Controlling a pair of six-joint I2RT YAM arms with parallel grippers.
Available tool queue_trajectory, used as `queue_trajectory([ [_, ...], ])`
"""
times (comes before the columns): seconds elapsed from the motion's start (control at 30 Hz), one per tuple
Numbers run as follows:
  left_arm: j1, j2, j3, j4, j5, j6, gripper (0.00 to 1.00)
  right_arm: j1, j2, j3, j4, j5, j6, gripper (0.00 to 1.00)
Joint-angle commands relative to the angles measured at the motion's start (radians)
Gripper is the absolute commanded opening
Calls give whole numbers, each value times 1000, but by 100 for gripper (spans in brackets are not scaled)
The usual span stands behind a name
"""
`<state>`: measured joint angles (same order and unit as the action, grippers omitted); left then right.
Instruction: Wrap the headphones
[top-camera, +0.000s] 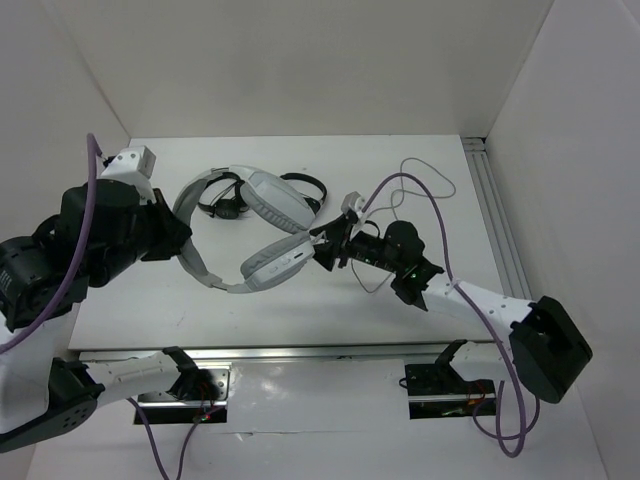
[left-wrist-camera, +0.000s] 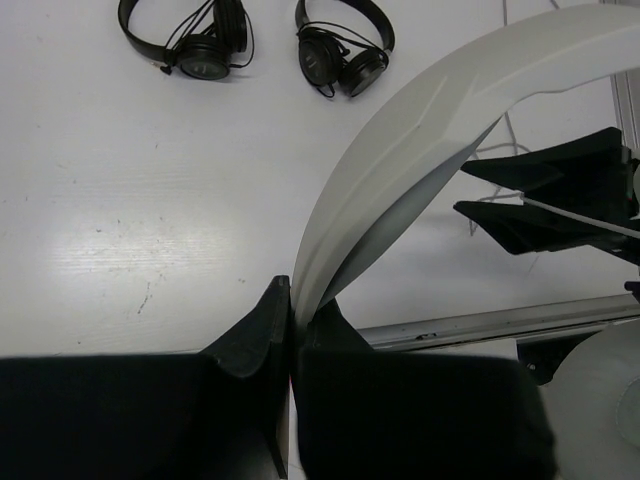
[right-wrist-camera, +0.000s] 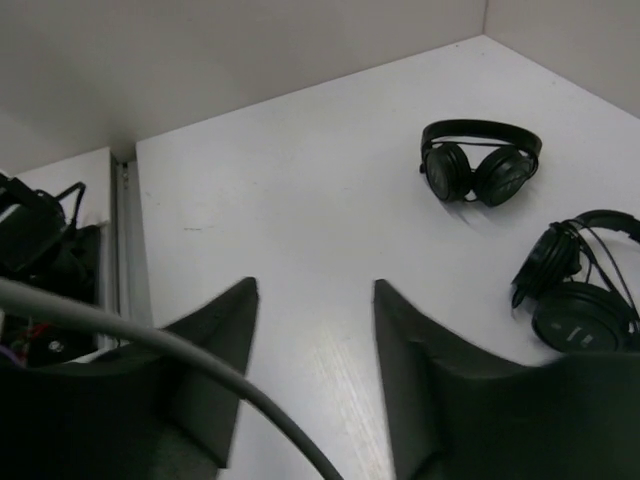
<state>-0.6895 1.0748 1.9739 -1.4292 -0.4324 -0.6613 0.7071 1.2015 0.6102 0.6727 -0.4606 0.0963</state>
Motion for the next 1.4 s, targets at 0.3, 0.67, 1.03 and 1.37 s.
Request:
queue_trajectory([
  [0.3,5,-15,46,85,-78,-98,0,-40,99,-92,263,34,75,11],
  [0.67,28,91,-435,88,-495,-106,0,68,-256,11,-258,857,-84,0],
  [1.03,-114,214,-549,265,-384,175,0,284,-326,252,-671,654,-340,0],
  [1.37,-338,111,-670,463,-166,433,0,400,-379,234,-622,723,-385,5],
])
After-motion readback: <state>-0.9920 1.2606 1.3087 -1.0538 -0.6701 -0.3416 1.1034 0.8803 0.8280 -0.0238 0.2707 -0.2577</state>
